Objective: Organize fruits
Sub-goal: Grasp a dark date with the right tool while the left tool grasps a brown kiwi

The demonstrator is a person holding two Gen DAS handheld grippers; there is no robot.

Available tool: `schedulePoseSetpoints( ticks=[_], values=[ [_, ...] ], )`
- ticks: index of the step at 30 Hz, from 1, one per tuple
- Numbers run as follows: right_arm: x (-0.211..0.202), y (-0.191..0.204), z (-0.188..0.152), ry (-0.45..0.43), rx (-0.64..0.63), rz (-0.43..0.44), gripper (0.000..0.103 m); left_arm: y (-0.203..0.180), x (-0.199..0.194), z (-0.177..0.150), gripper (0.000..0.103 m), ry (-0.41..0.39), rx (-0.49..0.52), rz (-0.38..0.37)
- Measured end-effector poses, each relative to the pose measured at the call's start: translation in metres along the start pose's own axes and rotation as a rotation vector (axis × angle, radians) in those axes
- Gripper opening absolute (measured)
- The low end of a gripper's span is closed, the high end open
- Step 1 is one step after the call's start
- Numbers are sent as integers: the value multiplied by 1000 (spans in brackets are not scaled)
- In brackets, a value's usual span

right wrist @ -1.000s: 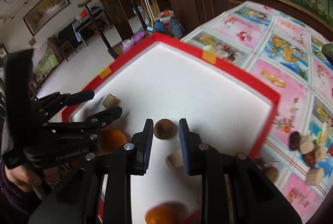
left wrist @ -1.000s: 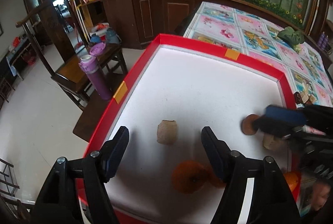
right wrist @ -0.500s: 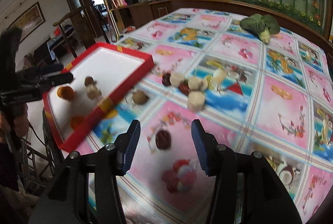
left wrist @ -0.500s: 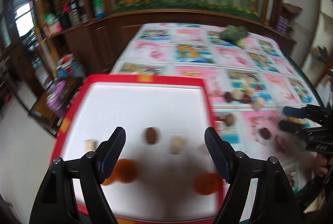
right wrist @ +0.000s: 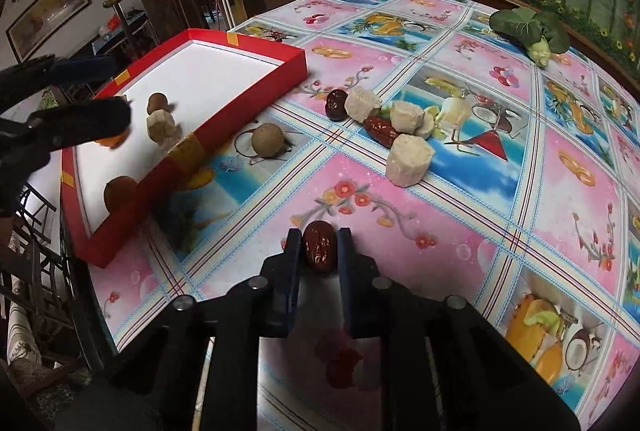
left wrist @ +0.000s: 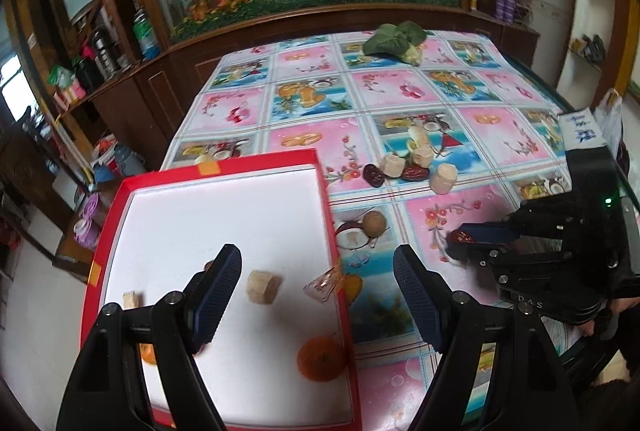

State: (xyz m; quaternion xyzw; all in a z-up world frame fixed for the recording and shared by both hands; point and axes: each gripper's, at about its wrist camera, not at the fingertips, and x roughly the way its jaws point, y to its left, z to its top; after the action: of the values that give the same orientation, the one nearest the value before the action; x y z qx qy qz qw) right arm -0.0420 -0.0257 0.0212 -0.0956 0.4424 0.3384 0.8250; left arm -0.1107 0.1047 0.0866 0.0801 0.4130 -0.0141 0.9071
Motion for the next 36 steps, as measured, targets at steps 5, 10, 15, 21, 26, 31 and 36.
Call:
schedulePoseSetpoints(
  ticks=[5, 10, 15, 21, 26, 31, 36],
  values=[
    [-11, -28, -2, -35, 91, 12, 20, -22, 17, 11, 78, 24, 97, -44],
    [-26, -70, -3, -77, 243, 26, 19, -47, 46, 23, 74, 66, 214, -111],
    [-29, -91, -5, -73, 335, 47, 19, -53, 76, 30, 57, 130, 277, -145],
    [-28, -91, -5, -73, 337, 67, 19, -44, 95, 26, 47, 189, 250, -154],
    [-26, -92, -5, -70, 341, 64, 19, -41, 100, 22, 38, 205, 221, -188],
    [-25, -93, -4, -75, 344, 60, 19, -43, 99, 19, 25, 195, 206, -210],
    [-25, -93, -4, -89, 341, 44, 19, -45, 95, 17, 21, 179, 174, -197]
  ],
)
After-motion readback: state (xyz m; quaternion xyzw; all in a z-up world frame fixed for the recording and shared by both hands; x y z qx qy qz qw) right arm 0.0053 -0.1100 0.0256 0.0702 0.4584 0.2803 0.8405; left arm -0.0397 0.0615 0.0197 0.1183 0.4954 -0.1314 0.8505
